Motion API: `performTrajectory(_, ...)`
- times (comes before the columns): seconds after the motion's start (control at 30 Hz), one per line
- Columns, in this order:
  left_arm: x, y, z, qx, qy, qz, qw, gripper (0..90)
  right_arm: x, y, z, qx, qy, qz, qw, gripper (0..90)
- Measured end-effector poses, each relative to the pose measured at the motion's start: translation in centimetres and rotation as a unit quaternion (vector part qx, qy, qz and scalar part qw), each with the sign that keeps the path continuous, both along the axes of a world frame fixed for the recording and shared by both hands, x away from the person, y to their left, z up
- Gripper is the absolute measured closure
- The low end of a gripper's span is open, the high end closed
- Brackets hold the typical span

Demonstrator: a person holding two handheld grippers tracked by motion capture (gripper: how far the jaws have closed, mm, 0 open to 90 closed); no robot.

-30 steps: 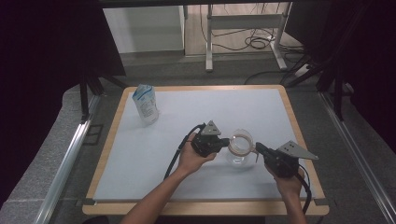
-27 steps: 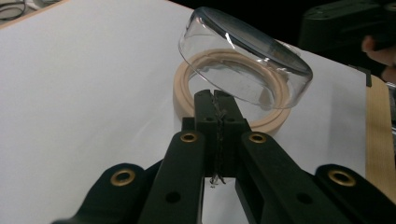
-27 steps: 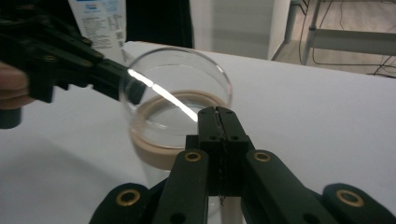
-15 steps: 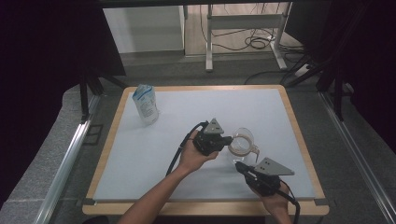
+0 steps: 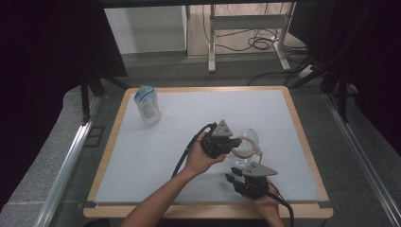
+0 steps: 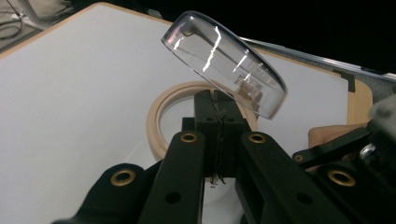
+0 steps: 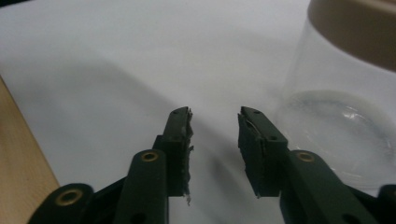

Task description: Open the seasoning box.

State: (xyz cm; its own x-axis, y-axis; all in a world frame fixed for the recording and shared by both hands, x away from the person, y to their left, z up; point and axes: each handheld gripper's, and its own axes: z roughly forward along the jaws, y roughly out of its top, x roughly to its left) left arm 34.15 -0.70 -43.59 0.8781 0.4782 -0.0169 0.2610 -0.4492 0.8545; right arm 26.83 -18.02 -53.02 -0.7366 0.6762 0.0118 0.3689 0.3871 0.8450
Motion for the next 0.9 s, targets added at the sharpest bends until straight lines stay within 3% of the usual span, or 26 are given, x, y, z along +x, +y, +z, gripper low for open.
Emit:
performTrajectory(0.2,-0.6,-1.0,1.3,0.004,-0.012,-0.013,0.9998,90.0,0.0,0.8,-0.4,-0.016,-0.013,-0.004,0.9998,57.6)
performTrajectory(0.43,-1.6,-3.2,2.5,0.026,-0.032,-0.035,0.9985,90.0,-0.2,1.2,-0.5,-0.024,-0.018,-0.009,0.9995,55.2)
performTrajectory(0.63,-2.0,-4.4,2.5,0.031,-0.035,-0.048,0.9977,90.0,-0.6,1.5,-0.5,-0.029,-0.024,-0.003,0.9993,54.7)
performTrajectory(0.77,-1.8,-3.9,2.3,0.019,-0.030,-0.046,0.9983,89.9,-0.7,1.4,-0.4,-0.027,-0.027,0.001,0.9993,54.7)
performTrajectory(0.9,-1.6,-2.1,2.2,0.002,-0.025,-0.034,0.9991,89.7,-0.5,1.3,-0.5,-0.027,-0.027,-0.001,0.9993,54.2)
